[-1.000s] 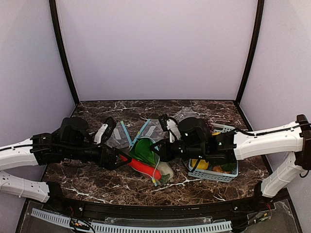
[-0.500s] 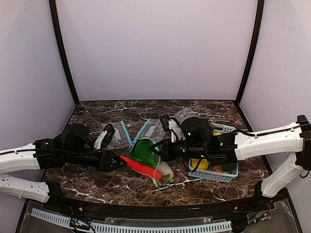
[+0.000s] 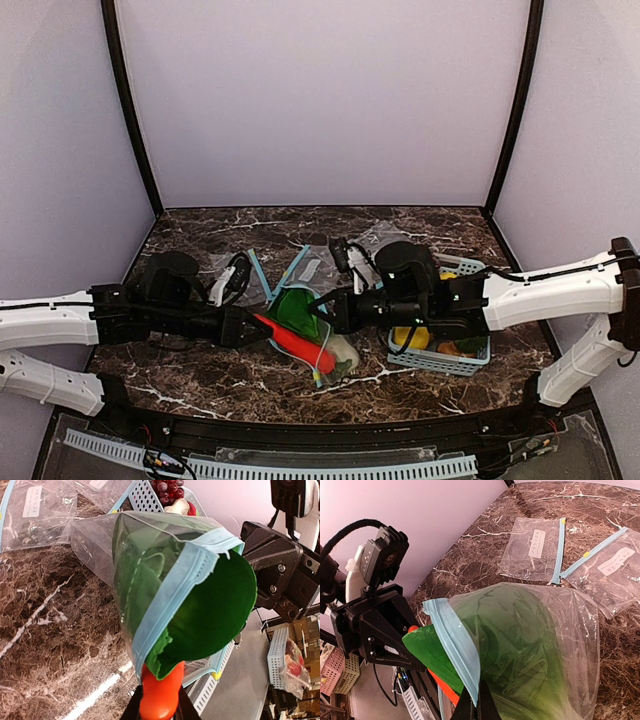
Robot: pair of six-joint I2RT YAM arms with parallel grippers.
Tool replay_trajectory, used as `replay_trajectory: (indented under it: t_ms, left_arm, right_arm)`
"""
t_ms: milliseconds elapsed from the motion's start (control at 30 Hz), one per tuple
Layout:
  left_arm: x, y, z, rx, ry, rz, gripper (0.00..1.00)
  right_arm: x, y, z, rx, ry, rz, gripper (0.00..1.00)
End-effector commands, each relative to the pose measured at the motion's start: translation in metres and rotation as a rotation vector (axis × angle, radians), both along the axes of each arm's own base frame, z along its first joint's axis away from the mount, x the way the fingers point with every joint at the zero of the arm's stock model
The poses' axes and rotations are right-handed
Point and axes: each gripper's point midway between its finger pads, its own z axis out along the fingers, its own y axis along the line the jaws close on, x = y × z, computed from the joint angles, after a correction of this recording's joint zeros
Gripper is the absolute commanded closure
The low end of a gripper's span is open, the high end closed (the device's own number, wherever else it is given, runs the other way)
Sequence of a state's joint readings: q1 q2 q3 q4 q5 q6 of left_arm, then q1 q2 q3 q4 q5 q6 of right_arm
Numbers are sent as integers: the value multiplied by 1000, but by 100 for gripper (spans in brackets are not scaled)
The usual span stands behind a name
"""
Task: Place the food in the zip-top bag and seal the zipper
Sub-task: Adjust the fake vegetable in the zipper food storage bag.
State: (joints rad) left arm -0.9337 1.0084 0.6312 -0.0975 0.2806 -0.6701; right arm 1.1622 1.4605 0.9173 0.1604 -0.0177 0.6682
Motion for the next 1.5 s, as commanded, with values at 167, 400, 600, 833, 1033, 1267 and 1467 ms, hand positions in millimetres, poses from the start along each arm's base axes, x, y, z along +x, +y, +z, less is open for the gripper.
replay_trajectory:
  t_ms: [167, 400, 600, 833, 1033, 1267, 1467]
  left_arm:
    - [8, -15, 8, -26, -22, -34, 91]
    - [11, -29, 8, -46, -10, -63, 92]
    - [20, -42, 15, -83, -23, -64, 93]
    - [30, -50, 15, -105, -25, -38, 91]
    - [42, -56, 14, -128, -38, 6, 94]
    - [64, -53, 2, -97, -48, 126, 99]
    - [75, -55, 15, -155, -89, 178, 95]
  right_arm:
    - [-6, 9, 10, 65, 12, 56, 100]
    - [-9, 16, 4, 62, 28, 83, 100]
    - [-8, 20, -6, 45, 44, 89, 100]
    - [-11, 27, -9, 56, 58, 119, 100]
    - [-17, 32, -7, 77, 59, 162, 100]
    - [-29, 36, 1, 91, 49, 233, 100]
    - [-32, 35, -1, 88, 69, 237, 100]
